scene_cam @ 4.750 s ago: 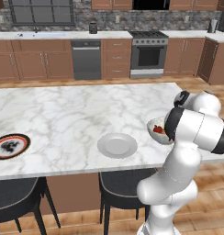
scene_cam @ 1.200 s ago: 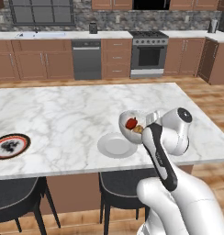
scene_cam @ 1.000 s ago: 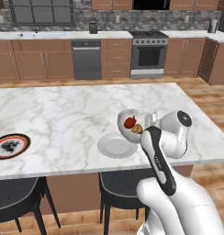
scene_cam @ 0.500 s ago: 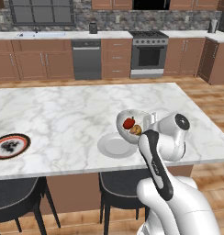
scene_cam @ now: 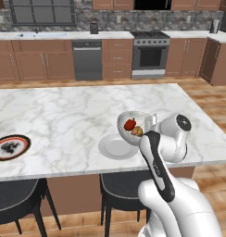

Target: Pick the chicken drumstick and bell pepper from their plates and place them in the bowl. Then put the bowl in the fridge.

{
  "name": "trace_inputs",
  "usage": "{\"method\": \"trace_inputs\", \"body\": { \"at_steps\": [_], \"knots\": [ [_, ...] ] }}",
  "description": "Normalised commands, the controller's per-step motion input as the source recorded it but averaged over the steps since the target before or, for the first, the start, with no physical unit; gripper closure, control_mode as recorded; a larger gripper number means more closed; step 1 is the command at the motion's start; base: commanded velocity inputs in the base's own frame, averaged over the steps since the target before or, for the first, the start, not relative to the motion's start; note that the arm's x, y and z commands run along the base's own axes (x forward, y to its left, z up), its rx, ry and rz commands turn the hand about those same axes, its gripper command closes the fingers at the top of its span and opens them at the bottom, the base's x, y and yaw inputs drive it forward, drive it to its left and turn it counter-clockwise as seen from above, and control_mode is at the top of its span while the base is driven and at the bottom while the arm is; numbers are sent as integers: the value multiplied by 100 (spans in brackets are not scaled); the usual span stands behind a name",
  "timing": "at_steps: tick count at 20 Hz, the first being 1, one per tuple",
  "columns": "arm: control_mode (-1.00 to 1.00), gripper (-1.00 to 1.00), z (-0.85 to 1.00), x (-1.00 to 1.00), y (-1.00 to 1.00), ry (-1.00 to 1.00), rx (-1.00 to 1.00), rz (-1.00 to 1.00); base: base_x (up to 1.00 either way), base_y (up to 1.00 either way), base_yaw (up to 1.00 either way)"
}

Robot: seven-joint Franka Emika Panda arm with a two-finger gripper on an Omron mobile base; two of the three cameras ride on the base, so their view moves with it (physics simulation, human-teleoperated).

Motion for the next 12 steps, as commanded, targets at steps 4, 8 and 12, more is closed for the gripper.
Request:
{"method": "trace_inputs", "body": {
  "at_steps": [4, 8, 12],
  "knots": [
    [100, 100, 0, 0, 0, 0, 0, 0, 0, 0, 0],
    [100, 100, 0, 0, 0, 0, 0, 0, -33, 0, 6],
    [100, 100, 0, 0, 0, 0, 0, 0, -73, -6, 15]
  ]
}}
